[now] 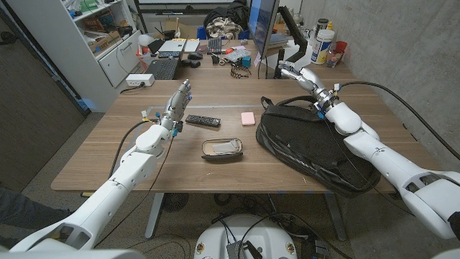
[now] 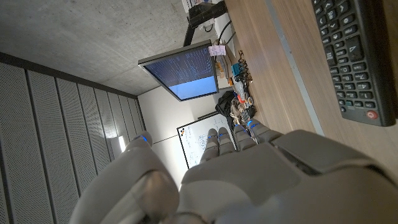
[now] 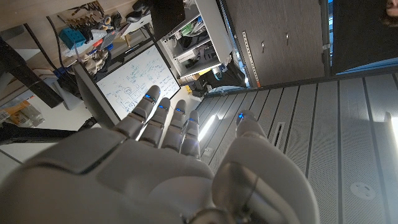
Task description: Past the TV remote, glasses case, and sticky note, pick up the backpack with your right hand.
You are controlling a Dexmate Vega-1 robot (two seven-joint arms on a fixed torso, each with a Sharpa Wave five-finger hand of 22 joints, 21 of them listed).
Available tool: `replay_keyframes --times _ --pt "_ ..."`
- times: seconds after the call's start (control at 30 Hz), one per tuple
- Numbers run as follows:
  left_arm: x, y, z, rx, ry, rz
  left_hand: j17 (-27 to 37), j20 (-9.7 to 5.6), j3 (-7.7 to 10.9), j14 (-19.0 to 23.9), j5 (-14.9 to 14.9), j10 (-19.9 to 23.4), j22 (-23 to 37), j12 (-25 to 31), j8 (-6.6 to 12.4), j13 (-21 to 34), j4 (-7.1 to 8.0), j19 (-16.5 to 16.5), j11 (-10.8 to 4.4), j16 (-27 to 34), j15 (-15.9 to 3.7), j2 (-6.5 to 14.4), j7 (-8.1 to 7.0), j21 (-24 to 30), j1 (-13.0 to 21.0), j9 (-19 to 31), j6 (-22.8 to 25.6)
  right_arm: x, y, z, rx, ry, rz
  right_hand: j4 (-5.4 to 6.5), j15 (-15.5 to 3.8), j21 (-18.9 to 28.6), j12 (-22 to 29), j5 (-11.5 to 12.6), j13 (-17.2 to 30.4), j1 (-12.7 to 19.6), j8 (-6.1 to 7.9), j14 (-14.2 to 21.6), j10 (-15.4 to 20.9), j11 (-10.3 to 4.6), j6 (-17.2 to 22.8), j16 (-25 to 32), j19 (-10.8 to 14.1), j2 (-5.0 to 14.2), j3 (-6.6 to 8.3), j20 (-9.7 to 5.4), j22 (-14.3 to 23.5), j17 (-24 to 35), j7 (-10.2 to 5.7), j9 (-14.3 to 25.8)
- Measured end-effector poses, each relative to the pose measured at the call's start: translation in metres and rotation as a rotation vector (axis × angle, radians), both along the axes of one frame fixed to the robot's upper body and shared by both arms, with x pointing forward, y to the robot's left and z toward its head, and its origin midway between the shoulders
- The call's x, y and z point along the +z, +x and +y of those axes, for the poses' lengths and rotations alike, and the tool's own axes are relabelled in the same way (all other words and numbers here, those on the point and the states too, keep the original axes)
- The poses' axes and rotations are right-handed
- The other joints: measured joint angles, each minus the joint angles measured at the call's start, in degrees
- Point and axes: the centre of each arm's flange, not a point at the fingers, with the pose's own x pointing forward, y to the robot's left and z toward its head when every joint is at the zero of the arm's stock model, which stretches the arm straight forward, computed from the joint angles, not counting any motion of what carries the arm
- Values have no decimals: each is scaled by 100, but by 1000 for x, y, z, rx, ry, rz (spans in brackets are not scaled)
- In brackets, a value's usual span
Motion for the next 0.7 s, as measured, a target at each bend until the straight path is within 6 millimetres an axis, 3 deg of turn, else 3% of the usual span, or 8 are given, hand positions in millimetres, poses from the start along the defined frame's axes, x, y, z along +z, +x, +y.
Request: replay_keyframes --times 0.7 --pt "4 0 0 7 11 5 -1 0 0 0 0 0 0 0 0 0 0 0 0 0 0 0 -21 0 0 0 18 11 -6 -2 -98 -149 -141 -16 10 -44 0 62 -1 -46 -40 71 31 -31 -73 0 40 -45 -17 1 0 -1 -132 -1"
